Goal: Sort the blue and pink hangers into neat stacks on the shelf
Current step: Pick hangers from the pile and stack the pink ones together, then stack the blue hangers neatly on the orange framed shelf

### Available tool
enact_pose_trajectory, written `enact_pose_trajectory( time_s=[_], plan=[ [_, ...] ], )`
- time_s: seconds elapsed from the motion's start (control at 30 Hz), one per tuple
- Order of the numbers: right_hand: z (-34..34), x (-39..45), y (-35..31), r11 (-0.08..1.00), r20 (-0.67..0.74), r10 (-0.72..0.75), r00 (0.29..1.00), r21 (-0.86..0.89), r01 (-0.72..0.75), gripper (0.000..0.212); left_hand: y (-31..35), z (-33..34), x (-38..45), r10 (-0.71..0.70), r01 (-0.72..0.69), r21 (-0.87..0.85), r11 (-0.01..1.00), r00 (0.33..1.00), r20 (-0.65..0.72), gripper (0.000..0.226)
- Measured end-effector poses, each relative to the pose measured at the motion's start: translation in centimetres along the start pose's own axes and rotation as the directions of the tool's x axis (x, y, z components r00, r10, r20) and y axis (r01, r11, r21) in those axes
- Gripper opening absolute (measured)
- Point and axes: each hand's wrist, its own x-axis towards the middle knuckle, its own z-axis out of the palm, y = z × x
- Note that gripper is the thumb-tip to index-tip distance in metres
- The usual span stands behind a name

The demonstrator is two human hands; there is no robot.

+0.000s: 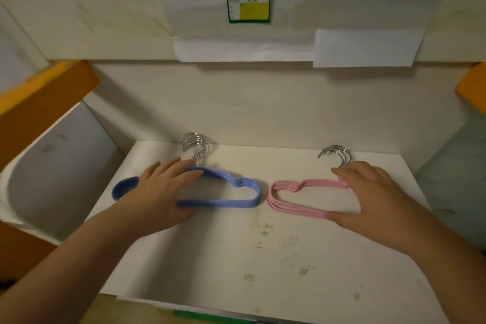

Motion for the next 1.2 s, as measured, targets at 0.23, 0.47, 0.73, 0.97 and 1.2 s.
enact_pose_trajectory(
  time_s=[0.23, 0.47, 0.73, 0.97, 1.2],
  plan=[
    [1.0, 0.9, -9.4, 0.979, -0.133, -0.153, 0.979, 0.118, 0.168, 0.051, 2.8, -0.8, -3.5, -0.175, 0.158, -0.158, 0.975, 0.979, -0.103, 0.049],
    [1.4, 1.1, -20.0, 0.961, -0.169, -0.223, 0.960, 0.125, 0.245, 0.042, 1.4, -4.0, -10.2, -0.305, 0.269, -0.179, 0.946, 0.927, -0.220, 0.047],
    [2.9, -3.4, -35.5, 0.924, -0.083, -0.356, 0.931, 0.119, 0.364, 0.046, -5.1, -5.9, -26.1, -0.427, 0.373, -0.235, 0.898, 0.867, -0.255, 0.038],
    [6.1, -7.0, -50.0, 0.858, -0.064, -0.494, 0.867, 0.129, 0.498, 0.045, -13.3, -5.9, -39.9, -0.574, 0.520, -0.249, 0.817, 0.774, -0.266, 0.049],
    [9.0, -7.2, -59.0, 0.823, 0.007, -0.563, 0.826, 0.090, 0.561, 0.046, -19.9, -4.5, -47.4, -0.668, 0.617, -0.259, 0.743, 0.706, -0.235, 0.048]
  ],
)
